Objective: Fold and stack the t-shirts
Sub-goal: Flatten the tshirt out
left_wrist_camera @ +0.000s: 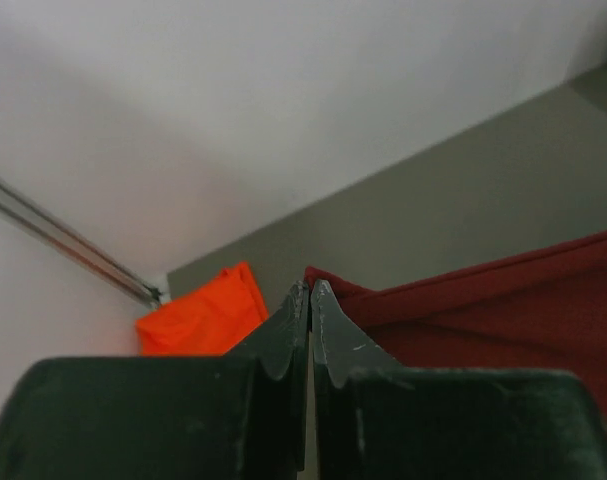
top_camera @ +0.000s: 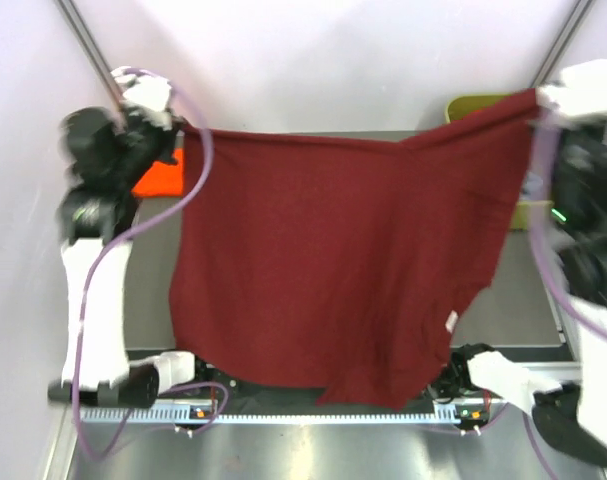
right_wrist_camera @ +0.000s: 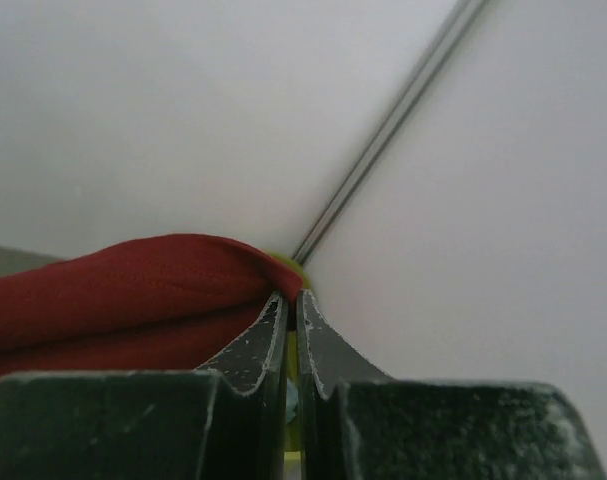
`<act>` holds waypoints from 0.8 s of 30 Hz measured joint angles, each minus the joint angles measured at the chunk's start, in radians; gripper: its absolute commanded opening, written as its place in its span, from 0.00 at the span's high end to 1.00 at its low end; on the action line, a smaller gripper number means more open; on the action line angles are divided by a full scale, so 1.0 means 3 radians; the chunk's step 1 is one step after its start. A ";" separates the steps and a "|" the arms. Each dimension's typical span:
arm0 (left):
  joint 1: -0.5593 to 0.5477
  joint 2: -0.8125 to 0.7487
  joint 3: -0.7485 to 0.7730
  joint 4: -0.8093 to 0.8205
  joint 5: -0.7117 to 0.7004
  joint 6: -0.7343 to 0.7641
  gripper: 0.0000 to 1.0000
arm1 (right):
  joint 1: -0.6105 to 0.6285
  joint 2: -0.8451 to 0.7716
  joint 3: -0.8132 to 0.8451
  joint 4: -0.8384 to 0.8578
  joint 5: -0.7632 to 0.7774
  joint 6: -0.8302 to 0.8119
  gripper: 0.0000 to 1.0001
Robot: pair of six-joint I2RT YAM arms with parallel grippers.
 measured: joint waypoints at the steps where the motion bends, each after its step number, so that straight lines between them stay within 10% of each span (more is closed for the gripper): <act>1: 0.0003 0.0114 -0.0153 0.0074 0.0008 0.0036 1.00 | -0.0001 0.0130 -0.0131 0.0097 0.0001 -0.0015 1.00; 12: 0.0022 0.1752 -0.0955 0.0496 0.0231 0.0393 1.00 | -0.0047 0.2018 -0.0802 0.0542 -0.0345 -0.0041 1.00; 24: 0.0022 0.4135 0.1583 0.0740 -0.0243 0.0373 1.00 | -0.0296 0.4740 0.1817 0.0596 -0.0464 -0.0156 1.00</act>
